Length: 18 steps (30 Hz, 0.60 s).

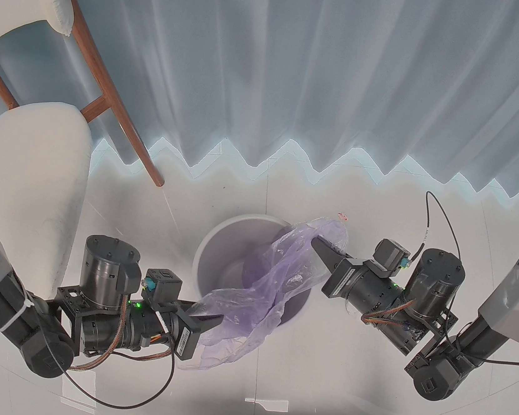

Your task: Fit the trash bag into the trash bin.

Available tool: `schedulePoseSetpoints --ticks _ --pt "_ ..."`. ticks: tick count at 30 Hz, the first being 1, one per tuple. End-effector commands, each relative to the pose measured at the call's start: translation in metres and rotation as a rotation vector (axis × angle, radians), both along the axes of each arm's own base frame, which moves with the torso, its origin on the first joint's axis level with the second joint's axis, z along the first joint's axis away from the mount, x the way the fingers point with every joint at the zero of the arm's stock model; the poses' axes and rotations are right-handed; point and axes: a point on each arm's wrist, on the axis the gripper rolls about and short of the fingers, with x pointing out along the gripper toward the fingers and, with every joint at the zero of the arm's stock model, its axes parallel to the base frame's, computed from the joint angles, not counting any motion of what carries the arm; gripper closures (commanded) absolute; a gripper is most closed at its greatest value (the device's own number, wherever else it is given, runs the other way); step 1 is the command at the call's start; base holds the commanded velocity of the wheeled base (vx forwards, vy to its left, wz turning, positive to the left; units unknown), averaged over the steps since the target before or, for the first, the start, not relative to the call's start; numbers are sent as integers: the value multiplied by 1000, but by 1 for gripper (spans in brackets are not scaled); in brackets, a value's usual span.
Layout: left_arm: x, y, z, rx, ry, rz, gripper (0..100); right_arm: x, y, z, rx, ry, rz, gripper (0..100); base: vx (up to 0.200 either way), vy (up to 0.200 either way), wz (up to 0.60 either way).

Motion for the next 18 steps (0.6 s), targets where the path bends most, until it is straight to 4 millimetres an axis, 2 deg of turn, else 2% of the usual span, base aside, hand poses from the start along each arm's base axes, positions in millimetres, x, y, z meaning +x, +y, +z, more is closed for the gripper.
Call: schedulePoseSetpoints --ticks 1,7,10,16,18 --pt "1 1 -14 4 39 7 100 0 1 -2 -3 7 2 100 0 0 0" --pt "0 10 -5 -44 -38 35 100 1 0 -5 -6 13 0 100 0 0 0" --pt "-13 20 3 -78 -82 40 100 -2 0 -7 -11 24 2 100 0 0 0" --pt "-13 15 4 -85 -91 33 100 -2 -4 -11 -25 42 11 100 200 0 0" --pt "-12 13 2 -85 -87 27 100 -2 -7 -12 -32 45 20 100 200 200 0"
